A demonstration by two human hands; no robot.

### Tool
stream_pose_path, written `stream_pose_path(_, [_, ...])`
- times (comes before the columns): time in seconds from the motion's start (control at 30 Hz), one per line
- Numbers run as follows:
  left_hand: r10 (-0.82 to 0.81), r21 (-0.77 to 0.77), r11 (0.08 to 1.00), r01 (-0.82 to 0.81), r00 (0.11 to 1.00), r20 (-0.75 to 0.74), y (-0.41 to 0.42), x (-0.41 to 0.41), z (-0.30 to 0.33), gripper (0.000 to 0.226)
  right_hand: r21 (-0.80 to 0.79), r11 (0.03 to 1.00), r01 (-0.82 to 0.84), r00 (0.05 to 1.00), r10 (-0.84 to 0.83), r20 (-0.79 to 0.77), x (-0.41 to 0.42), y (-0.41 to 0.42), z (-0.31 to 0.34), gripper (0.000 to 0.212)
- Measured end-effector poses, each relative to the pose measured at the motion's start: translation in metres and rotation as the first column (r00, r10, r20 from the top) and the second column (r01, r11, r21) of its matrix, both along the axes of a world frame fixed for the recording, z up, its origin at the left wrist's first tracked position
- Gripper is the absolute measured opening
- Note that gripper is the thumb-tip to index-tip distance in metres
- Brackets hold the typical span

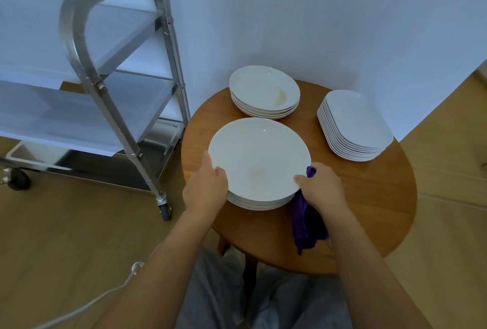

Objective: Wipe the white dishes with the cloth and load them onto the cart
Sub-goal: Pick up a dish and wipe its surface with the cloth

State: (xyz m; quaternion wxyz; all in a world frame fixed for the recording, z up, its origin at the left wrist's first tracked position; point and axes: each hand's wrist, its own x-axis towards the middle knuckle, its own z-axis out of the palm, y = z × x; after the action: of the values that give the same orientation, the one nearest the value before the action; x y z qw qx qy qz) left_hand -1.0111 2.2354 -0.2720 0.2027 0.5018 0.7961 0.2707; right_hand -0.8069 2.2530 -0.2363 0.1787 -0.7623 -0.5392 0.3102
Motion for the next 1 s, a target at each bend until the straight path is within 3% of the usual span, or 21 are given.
stream_pose_path(0.13, [-0.016,-0.018,1.0,0.016,1.0,-0.014,0.0,-0.001,0.003,0.05,-0.023,1.0,-0.015,1.0,0.015,-0.003,-0.001,-0.002,0.005,0.035])
stream_pose_path(0.27, [-0.104,-0.072,0.994,0.086,0.947,-0.303,0.005,-0.013,0.019,0.038,-0.01,1.0,-0.024,1.0,0.024,-0.019,0.012,-0.006,0.013,0.038])
stream_pose_path(0.4, [-0.1,-0.008,0.994,0.109,0.876,-0.471,0.046,-0.031,0.041,0.033,0.209,0.969,0.133,0.991,-0.126,-0.047,0.024,0.006,0.03,0.052])
stream_pose_path(0.43, [-0.111,0.022,0.991,0.135,0.886,-0.45,0.06,-0.032,0.044,0.032,0.271,0.954,0.131,0.991,-0.126,-0.037,0.025,0.015,0.034,0.05])
stream_pose_path(0.53, [-0.114,0.159,0.978,0.137,0.983,-0.141,0.109,-0.023,0.047,0.03,0.392,0.916,0.085,0.995,-0.096,0.009,0.021,0.048,0.045,0.046])
stream_pose_path(0.6, [-0.103,0.188,0.975,0.116,0.992,-0.075,0.145,-0.013,0.046,0.034,0.414,0.909,0.049,0.998,-0.064,0.022,0.019,0.072,0.047,0.046])
stream_pose_path(0.8, [-0.122,-0.041,0.992,0.123,0.992,0.032,0.22,0.001,0.03,0.05,0.399,0.917,0.027,1.0,-0.028,-0.003,0.015,0.116,0.036,0.044])
stream_pose_path(0.93, [-0.112,-0.081,0.99,0.111,0.994,-0.006,0.232,0.003,0.026,0.026,0.372,0.928,-0.003,1.0,0.011,-0.019,0.016,0.126,0.025,0.043])
stream_pose_path(1.0, [-0.082,-0.096,0.991,0.096,0.987,0.142,0.235,0.005,0.025,0.012,0.366,0.931,0.0,0.999,0.013,-0.031,0.018,0.127,0.022,0.043])
